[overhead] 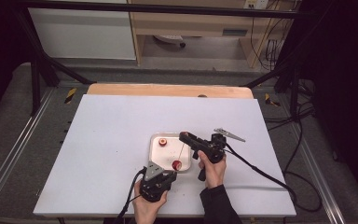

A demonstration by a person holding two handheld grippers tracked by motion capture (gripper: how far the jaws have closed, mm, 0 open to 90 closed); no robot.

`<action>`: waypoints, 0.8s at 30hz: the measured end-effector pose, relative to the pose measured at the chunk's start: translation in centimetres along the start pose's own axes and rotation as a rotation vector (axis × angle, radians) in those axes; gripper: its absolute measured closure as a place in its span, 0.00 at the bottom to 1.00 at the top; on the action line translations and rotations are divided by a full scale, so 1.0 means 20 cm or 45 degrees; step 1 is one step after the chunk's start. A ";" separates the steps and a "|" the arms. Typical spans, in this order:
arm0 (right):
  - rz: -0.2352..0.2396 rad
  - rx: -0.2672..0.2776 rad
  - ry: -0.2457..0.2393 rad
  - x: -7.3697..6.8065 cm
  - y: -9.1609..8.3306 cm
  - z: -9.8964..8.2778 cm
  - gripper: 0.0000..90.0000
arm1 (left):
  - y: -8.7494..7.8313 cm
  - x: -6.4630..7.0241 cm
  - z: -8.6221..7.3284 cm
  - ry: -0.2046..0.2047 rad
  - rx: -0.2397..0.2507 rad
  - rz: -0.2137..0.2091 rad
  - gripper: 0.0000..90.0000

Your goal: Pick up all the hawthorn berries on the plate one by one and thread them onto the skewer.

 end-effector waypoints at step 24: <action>-0.001 0.017 0.004 0.00 0.01 -0.01 0.68 | 0.00 0.00 0.02 -0.070 0.025 -0.031 0.98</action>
Point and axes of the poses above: each handheld gripper's, and its own axes: y roughly forward along the jaws, z roughly out of its top, x roughly to its right, the point moved 10 cm from there along y, roughly forward along the jaws, and after that the axes turned 15 degrees about -x, right-handed, at the moved point
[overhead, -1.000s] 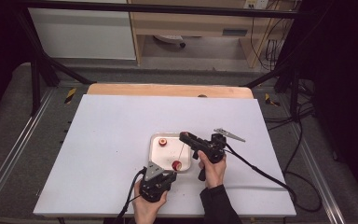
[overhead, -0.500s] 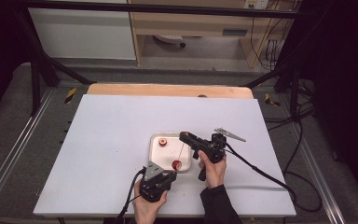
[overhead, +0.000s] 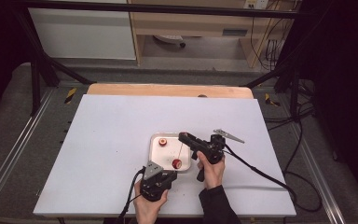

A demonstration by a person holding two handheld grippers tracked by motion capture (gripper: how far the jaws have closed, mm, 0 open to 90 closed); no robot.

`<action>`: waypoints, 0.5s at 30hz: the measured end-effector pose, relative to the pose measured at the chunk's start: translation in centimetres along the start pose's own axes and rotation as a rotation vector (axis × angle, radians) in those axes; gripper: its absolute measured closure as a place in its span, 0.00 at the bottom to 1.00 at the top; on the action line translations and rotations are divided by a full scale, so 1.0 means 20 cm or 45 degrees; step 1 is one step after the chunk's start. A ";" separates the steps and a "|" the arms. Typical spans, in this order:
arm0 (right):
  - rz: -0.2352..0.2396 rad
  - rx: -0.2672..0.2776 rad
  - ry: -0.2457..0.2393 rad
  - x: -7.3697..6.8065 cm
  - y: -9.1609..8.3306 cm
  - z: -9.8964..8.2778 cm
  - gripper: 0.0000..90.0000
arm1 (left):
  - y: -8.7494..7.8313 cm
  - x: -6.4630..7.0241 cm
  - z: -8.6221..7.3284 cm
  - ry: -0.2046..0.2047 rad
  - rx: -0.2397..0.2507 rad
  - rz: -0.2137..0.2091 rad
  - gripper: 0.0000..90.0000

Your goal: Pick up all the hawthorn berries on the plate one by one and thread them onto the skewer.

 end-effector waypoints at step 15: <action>-0.013 0.035 -0.030 -0.01 0.01 -0.01 0.68 | 0.04 0.04 0.04 -0.116 0.020 -0.084 0.98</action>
Point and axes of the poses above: each handheld gripper's, and its own axes: y roughly forward along the jaws, z roughly out of its top, x roughly to its right, the point moved 10 cm from there along y, roughly forward along the jaws, and after that the axes turned 15 degrees about -x, right-handed, at the moved point
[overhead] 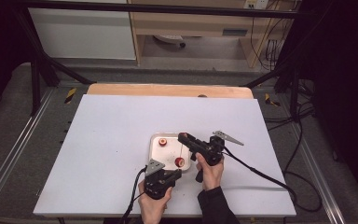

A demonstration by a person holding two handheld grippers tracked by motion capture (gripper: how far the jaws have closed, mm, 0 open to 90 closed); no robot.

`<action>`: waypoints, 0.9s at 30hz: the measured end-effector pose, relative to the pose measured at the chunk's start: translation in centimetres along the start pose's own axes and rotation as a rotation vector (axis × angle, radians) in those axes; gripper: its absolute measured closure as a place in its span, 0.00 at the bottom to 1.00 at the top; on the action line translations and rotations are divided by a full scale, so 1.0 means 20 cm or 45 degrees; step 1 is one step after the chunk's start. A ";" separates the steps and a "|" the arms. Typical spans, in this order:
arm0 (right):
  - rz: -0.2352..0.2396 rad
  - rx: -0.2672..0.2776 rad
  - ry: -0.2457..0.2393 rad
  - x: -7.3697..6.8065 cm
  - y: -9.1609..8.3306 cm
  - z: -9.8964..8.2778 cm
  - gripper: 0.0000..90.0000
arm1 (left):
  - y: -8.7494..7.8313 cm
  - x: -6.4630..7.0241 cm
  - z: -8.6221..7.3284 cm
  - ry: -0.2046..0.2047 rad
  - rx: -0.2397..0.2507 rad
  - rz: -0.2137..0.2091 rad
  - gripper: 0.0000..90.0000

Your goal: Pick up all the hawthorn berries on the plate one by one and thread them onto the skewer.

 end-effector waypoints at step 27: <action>0.004 -0.132 0.002 0.01 -0.05 0.00 0.68 | -0.02 -0.03 -0.02 0.135 -0.011 0.116 0.99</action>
Point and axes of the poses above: each handheld gripper's, and its own axes: y roughly forward along the jaws, z roughly out of its top, x roughly to its right, the point moved 10 cm from there along y, roughly forward along the jaws, and after that the axes turned 15 degrees about -x, right-handed, at the moved point
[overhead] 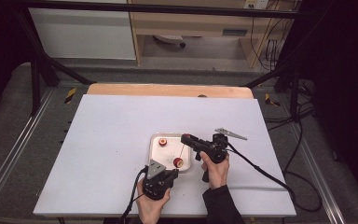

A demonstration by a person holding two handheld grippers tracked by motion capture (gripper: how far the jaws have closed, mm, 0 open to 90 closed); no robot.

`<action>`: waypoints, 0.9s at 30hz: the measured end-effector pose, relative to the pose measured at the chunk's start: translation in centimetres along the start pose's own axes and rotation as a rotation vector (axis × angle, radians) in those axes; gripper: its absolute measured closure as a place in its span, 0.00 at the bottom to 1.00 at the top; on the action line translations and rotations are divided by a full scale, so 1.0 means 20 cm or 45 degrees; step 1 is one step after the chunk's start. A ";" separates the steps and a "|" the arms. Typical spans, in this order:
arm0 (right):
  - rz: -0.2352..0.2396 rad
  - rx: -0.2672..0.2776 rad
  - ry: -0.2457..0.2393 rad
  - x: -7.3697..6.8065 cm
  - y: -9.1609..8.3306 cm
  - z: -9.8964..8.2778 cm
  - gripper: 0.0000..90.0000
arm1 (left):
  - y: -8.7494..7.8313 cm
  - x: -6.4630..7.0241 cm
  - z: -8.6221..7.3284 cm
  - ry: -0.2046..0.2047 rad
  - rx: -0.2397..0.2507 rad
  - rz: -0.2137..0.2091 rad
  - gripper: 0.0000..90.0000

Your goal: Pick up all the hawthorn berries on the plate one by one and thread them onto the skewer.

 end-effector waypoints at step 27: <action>0.031 -0.120 -0.051 -0.02 0.05 -0.12 0.68 | 0.01 -0.02 0.11 0.000 0.030 0.005 0.99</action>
Point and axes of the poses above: each handheld gripper's, and its own axes: y roughly forward along the jaws, z roughly out of its top, x roughly to its right, the point moved 10 cm from there along y, roughly forward along the jaws, and after that the axes turned 15 degrees about -x, right-handed, at the moved point
